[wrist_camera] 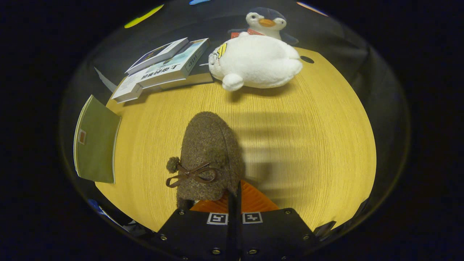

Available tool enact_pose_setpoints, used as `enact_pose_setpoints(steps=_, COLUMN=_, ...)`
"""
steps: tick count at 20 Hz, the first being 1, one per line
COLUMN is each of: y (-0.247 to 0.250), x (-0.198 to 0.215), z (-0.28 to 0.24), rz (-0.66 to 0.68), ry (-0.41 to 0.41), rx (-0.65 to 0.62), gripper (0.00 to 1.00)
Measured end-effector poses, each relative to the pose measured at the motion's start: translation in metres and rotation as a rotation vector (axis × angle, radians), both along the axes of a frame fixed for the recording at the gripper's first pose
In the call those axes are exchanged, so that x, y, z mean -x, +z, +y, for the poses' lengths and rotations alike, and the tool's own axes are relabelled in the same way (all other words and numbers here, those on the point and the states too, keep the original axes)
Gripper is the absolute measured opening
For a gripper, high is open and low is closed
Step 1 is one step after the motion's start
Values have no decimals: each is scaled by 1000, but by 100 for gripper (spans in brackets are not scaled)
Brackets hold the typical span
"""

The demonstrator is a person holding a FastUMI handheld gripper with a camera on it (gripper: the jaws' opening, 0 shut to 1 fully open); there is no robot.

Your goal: Open the storage box then place both shoes into the box .Put the left shoe in first, then the right shoe, with the right side of both shoes facing outward in a uniform manner.

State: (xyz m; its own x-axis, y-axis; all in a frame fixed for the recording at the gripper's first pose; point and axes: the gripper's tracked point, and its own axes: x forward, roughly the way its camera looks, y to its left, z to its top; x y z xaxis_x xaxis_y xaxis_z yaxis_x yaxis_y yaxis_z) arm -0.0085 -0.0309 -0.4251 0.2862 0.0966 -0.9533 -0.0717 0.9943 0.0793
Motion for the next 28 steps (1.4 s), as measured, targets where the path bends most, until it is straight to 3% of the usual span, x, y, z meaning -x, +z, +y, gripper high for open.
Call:
enact_pose_setpoints(steps=11, y=73, x=-21, z=46, rz=-63, ry=2, rx=-88, gripper=0)
enact_pose_setpoints(steps=28, y=161, x=-51, z=158, rz=-121, ry=163, rx=-113, gripper=0)
